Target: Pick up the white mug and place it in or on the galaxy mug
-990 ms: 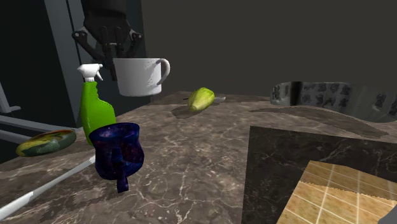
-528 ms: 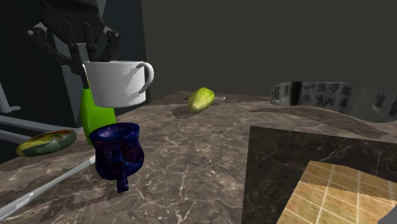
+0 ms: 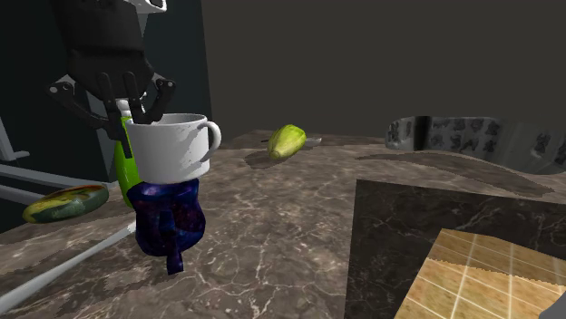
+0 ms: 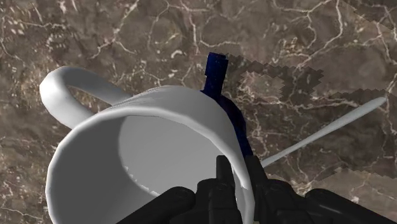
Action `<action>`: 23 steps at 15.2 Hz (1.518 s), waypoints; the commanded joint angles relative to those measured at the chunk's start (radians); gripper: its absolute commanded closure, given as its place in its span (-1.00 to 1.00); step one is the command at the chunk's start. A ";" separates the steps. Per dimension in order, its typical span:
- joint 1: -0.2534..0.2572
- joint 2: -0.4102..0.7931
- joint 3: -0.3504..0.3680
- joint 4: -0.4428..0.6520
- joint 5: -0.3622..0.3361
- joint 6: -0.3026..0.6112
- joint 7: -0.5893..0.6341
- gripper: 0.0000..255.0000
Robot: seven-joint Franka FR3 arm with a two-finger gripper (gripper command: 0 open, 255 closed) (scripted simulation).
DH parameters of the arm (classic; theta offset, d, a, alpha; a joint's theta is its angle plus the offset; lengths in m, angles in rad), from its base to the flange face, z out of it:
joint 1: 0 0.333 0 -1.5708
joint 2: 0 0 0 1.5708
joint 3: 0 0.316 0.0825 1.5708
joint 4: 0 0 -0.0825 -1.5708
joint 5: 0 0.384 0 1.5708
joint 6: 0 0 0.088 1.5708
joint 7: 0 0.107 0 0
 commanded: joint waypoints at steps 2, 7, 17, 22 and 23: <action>-0.004 0.004 -0.002 -0.037 -0.003 0.041 0.004 1.00; -0.007 0.007 -0.003 -0.065 -0.006 0.072 0.008 1.00; -0.006 0.008 -0.003 -0.064 -0.006 0.071 0.009 -1.00; 0.011 0.004 0.002 0.058 0.000 -0.053 -0.002 -1.00; 0.011 0.004 0.002 0.058 0.000 -0.053 -0.002 -1.00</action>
